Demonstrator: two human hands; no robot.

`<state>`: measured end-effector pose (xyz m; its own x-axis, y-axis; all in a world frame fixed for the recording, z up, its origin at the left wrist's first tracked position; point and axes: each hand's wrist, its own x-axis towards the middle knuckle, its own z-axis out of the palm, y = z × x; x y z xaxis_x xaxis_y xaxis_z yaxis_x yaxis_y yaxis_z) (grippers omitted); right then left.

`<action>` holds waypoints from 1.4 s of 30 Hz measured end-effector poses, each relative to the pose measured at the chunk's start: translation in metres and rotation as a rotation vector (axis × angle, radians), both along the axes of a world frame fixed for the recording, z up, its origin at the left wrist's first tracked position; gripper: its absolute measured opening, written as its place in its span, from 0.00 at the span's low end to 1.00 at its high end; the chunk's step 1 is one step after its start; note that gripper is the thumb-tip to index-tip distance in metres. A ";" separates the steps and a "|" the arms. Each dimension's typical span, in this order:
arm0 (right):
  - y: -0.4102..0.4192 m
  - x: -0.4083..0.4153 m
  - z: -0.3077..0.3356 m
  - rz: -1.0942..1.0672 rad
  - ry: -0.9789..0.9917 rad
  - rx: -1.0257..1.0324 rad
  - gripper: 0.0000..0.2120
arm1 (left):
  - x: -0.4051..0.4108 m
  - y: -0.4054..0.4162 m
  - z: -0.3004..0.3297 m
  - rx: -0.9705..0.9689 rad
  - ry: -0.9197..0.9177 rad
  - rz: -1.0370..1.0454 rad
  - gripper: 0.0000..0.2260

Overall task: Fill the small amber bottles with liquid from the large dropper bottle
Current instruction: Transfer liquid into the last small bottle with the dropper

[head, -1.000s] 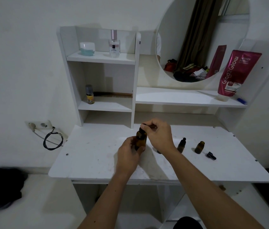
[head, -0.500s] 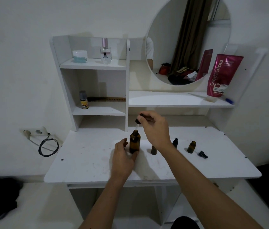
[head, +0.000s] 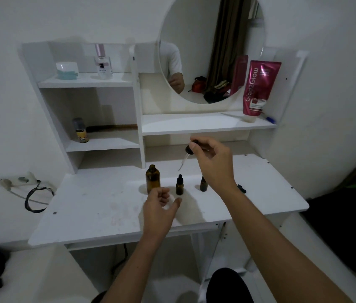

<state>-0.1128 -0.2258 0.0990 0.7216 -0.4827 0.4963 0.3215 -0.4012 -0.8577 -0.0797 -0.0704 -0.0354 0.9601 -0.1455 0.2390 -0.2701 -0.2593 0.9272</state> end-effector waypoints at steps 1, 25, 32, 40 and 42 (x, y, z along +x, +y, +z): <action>-0.009 -0.007 -0.003 -0.023 0.008 0.002 0.09 | -0.005 -0.008 0.000 -0.002 0.001 -0.032 0.19; -0.131 -0.050 -0.033 -0.274 0.066 0.059 0.07 | -0.021 -0.173 -0.005 0.206 -0.046 -0.243 0.26; -0.131 -0.039 -0.039 -0.226 0.103 -0.029 0.07 | -0.003 -0.186 -0.010 0.197 -0.073 -0.194 0.16; -0.137 -0.035 -0.044 -0.228 0.122 -0.107 0.06 | 0.001 -0.190 -0.012 0.160 -0.094 -0.169 0.10; -0.136 -0.033 -0.047 -0.220 0.140 -0.117 0.06 | 0.001 -0.190 -0.013 0.159 -0.104 -0.173 0.10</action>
